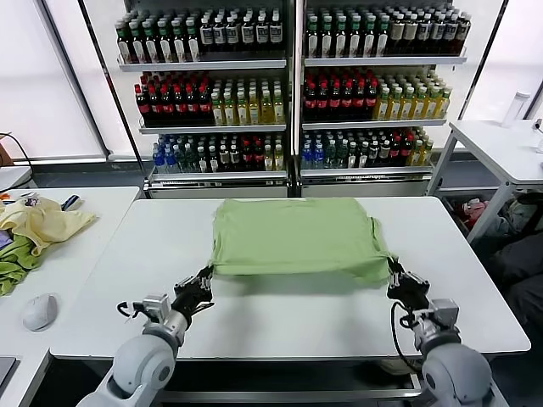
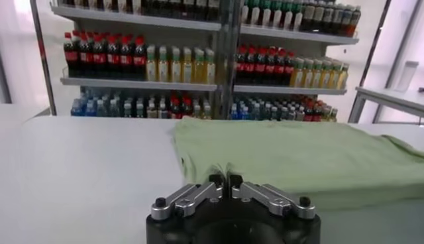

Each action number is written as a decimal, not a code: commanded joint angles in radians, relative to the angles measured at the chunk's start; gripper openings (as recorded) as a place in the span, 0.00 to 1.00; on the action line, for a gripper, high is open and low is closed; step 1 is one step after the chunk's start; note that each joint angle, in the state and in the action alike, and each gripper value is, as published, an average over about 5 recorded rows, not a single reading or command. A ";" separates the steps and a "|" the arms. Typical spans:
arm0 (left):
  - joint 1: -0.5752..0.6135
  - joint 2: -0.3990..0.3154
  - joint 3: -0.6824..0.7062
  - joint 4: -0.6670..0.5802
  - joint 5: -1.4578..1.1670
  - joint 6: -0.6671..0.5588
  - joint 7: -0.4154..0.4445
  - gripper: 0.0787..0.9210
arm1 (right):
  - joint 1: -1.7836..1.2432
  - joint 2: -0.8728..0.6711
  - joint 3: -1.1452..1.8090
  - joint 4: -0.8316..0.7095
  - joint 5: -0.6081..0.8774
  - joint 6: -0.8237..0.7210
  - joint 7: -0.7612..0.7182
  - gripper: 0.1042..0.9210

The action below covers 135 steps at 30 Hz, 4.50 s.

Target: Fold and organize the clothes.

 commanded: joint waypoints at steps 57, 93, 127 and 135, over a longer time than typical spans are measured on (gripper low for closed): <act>-0.162 -0.064 0.114 0.337 0.125 0.101 0.011 0.23 | 0.239 0.051 -0.161 -0.380 0.051 -0.185 0.013 0.19; 0.529 -0.006 -0.166 -0.368 0.244 0.144 -0.029 0.06 | -0.535 0.008 0.232 0.346 -0.112 -0.157 -0.019 0.06; -0.468 -0.059 0.196 0.432 -0.026 0.121 -0.114 0.88 | 0.755 0.077 -0.393 -0.617 0.185 -0.224 0.024 0.88; -0.548 -0.110 0.226 0.576 -0.034 0.114 -0.111 0.88 | 0.824 0.160 -0.416 -0.832 0.141 -0.210 0.005 0.88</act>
